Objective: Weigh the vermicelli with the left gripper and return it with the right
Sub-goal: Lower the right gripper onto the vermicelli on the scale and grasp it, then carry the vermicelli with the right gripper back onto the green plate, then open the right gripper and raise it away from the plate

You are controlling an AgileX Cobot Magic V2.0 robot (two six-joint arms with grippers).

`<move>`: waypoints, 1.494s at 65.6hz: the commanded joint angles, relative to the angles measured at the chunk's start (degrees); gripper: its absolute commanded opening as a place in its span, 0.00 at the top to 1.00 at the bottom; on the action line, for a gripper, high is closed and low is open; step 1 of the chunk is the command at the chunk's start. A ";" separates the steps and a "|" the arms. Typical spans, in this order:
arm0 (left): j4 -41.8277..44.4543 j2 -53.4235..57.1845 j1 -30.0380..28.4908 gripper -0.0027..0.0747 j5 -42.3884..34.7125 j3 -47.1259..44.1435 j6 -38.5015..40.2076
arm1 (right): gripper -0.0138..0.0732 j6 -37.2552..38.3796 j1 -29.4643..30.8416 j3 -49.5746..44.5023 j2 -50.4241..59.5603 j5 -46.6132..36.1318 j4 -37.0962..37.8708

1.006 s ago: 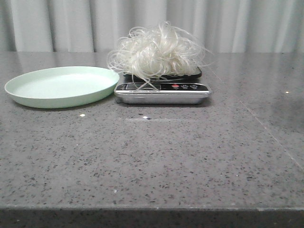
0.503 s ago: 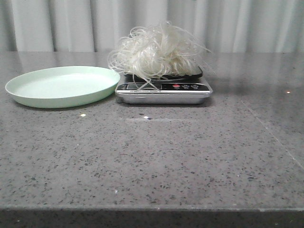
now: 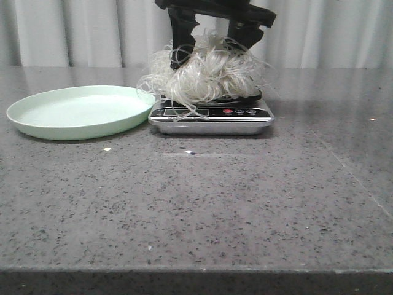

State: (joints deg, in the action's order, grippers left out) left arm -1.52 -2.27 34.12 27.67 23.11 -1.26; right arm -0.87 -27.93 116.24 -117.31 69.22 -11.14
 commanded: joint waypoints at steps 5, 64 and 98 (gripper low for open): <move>-0.08 -0.72 0.07 0.80 -4.84 1.35 0.08 | 0.68 -0.85 -0.34 6.44 2.45 4.29 -1.01; -0.08 -0.72 0.07 0.80 -4.84 1.35 0.08 | 0.16 0.53 -10.79 19.68 -4.75 -5.03 -7.63; -0.08 -0.72 0.07 0.80 -4.84 1.35 0.08 | 0.16 0.43 -7.91 2.82 17.59 -6.45 4.33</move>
State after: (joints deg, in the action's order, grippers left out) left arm -1.52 -2.27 34.12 27.67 23.11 -1.26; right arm 0.00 -36.49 122.67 -107.38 67.21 -9.62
